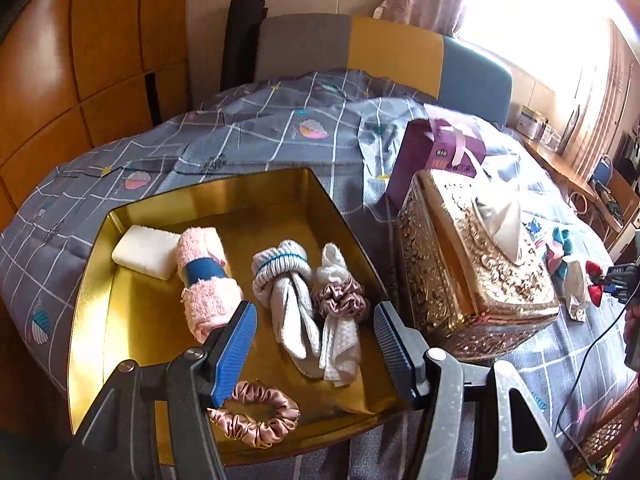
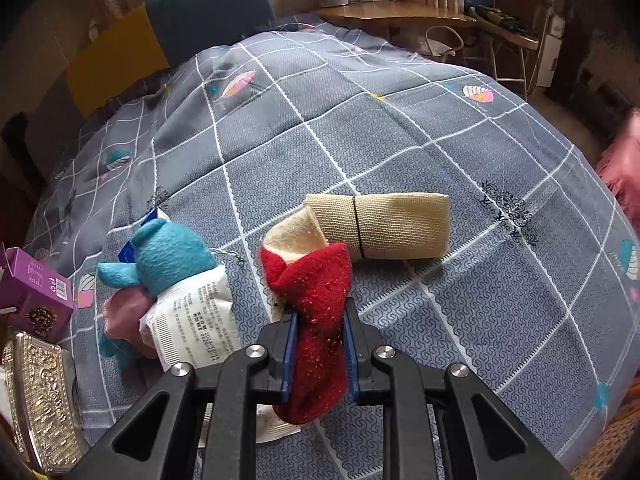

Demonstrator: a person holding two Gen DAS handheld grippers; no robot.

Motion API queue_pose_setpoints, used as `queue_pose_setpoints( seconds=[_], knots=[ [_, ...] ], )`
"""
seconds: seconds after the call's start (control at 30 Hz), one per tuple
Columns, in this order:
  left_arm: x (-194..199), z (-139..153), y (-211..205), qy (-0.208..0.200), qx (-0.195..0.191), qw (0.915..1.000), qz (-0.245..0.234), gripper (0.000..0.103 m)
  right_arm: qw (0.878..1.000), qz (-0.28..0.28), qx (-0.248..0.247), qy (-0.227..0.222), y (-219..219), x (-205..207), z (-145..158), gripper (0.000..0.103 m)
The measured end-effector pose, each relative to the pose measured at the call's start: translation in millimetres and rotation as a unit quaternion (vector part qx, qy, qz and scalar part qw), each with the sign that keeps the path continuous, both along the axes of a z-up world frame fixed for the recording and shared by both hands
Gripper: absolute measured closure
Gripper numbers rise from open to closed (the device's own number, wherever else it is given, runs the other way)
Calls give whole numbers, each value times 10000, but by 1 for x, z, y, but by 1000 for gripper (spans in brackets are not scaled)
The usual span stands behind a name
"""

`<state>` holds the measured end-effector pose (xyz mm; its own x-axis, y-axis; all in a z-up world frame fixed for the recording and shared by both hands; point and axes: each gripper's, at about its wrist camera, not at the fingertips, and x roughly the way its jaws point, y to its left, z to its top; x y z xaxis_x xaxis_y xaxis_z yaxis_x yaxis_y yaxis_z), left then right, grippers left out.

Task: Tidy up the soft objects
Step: 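Carry the red sock into the gold tray and open the right tool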

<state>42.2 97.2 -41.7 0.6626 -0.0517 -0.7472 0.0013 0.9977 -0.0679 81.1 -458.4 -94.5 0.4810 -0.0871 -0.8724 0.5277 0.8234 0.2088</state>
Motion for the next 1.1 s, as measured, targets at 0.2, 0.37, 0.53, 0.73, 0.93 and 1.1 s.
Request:
queue_pose_setpoints(
  seconds=[0.2,0.37,0.53,0.73,0.93,1.1],
  knots=[
    [-1,-5,10,53,-69,9999,100,41,9997,133,-209,-17,8,16,27,83],
    [-3,-5,20,41,-129,9997,207,41,9953,829,-422,-249,48,58,74,83],
    [-7,-4,34,23,-198,9993,326,41,9762,1963,-621,-680,134,107,124,83],
    [-13,-2,51,-33,-241,9986,469,41,9182,3690,-468,-1361,278,127,175,83],
    [-21,-1,69,-91,-233,9972,710,41,8428,5218,-94,-1314,419,90,168,83],
    [-26,-4,82,-103,-264,9952,940,41,8169,5725,136,-684,492,60,117,83]
  ],
)
